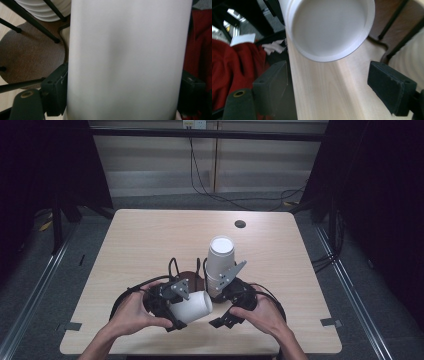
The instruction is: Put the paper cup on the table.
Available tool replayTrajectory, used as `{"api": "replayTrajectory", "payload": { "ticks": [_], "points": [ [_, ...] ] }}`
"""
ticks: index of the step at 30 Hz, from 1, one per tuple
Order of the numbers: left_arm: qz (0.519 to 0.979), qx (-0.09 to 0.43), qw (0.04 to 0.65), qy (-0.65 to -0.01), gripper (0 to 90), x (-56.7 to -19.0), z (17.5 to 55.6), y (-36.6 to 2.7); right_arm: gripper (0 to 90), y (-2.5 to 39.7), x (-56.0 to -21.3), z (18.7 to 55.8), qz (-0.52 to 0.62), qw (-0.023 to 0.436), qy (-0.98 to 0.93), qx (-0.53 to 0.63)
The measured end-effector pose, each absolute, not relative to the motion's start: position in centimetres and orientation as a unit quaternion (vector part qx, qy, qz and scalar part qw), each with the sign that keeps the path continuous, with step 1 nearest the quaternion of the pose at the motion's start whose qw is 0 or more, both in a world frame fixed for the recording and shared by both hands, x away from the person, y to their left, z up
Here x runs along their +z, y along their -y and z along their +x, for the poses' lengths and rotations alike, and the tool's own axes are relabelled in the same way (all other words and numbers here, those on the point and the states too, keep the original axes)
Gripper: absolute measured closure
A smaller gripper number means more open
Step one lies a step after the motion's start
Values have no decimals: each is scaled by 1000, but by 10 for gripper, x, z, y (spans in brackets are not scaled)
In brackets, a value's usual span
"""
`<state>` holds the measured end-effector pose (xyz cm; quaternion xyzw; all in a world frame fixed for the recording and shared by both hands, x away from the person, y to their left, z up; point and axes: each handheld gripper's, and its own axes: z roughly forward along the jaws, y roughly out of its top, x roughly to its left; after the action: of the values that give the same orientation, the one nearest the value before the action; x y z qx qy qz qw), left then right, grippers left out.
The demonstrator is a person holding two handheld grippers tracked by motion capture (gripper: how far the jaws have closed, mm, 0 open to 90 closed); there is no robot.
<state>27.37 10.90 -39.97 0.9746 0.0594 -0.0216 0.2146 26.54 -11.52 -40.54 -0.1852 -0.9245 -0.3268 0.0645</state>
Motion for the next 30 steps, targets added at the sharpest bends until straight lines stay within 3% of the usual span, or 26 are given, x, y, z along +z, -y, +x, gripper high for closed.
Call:
{"api": "replayTrajectory", "payload": {
  "ticks": [5, 9, 21, 30],
  "points": [
    [978, -21, 202, -53, 171, -404, 271, -105, 158, 106, -412, 266, -176, 80, 932, -307],
    [980, -29, 191, -44, 174, -407, 266, -100, 210, 103, -413, 267, -177, 82, 933, -302],
    [982, -38, 183, -34, 173, -415, 267, -93, 150, 95, -418, 266, -169, 108, 935, -291],
    [981, -49, 186, -28, 173, -418, 263, -89, 183, 89, -418, 264, -151, 115, 934, -301]
  ]
}}
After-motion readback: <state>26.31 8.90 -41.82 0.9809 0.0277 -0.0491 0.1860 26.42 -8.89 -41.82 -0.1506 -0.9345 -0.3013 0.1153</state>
